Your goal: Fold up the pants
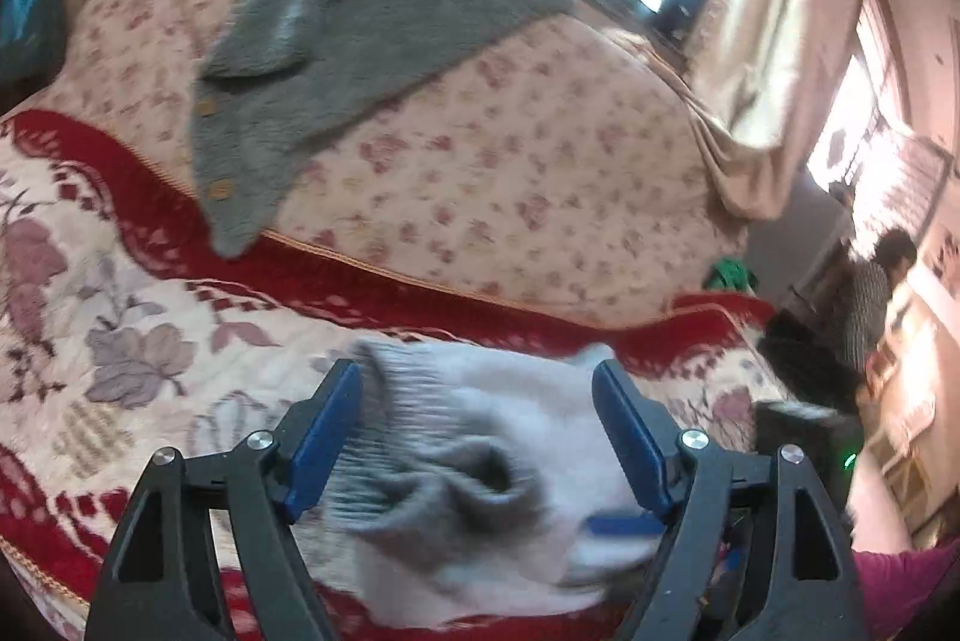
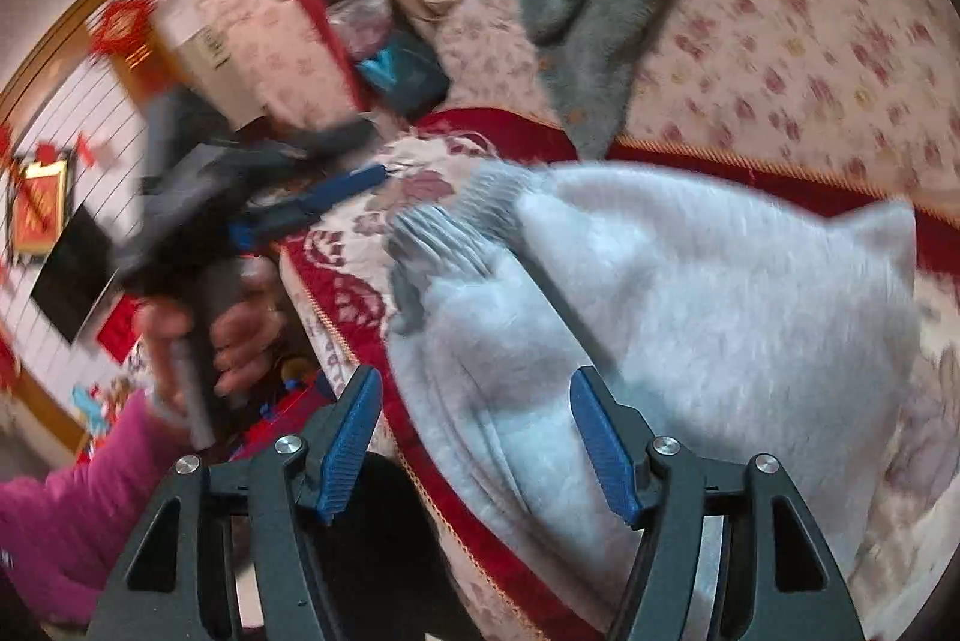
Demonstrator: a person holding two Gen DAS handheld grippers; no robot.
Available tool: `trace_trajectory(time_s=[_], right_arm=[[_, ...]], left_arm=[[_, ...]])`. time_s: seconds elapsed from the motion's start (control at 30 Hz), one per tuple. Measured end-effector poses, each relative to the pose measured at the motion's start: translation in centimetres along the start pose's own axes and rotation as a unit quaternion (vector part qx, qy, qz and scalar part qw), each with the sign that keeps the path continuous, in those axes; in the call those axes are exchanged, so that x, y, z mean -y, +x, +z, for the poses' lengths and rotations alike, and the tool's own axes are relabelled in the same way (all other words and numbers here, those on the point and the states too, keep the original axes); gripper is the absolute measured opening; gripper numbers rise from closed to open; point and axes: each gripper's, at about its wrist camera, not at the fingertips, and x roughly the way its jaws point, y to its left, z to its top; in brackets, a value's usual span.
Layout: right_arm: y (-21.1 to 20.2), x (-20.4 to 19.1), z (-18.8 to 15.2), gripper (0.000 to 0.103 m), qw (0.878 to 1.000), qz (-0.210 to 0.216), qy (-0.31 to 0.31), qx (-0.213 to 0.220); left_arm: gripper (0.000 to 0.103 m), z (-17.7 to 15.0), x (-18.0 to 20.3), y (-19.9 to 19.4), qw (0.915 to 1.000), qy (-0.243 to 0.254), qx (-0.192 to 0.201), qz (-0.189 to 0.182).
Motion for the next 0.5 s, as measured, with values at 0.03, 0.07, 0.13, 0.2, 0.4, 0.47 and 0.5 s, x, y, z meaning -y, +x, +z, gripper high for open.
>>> trace_trajectory(time_s=[0.03, 0.07, 0.13, 0.2, 0.4, 0.47, 0.5], right_arm=[[0.3, -0.3, -0.5, 0.071, 1.000, 0.006, -0.001, -0.008], [0.5, -0.9, -1.1, 0.071, 1.000, 0.010, -0.010, -0.012], [0.7, -1.8, -2.0, 0.071, 0.999, 0.026, -0.022, -0.020], [0.3, -2.2, -2.3, 0.071, 0.999, 0.029, -0.028, -0.023], [-4.5, 0.1, -2.0, 0.073, 1.000, -0.007, -0.011, 0.027], [-4.1, 1.3, -2.6, 0.075, 0.999, -0.028, 0.007, 0.013], [-3.4, 1.7, -3.1, 0.075, 1.000, -0.017, 0.023, -0.001]], left_arm=[[0.079, -0.2, 1.0, 0.5, 0.9999, 0.009, -0.008, 0.000], [0.079, -0.6, 1.8, 0.9, 0.9998, 0.016, -0.013, -0.003], [0.079, -1.5, 3.2, 2.1, 0.9992, 0.026, -0.031, -0.008], [0.079, -2.4, 4.1, 3.0, 0.9983, 0.037, -0.045, -0.001], [0.080, -5.2, 4.4, 4.0, 0.9957, 0.057, -0.063, 0.038], [0.080, -5.5, 3.4, 4.0, 0.9965, 0.037, -0.064, 0.039], [0.080, -5.7, 2.8, 4.1, 0.9968, 0.026, -0.066, 0.038]])
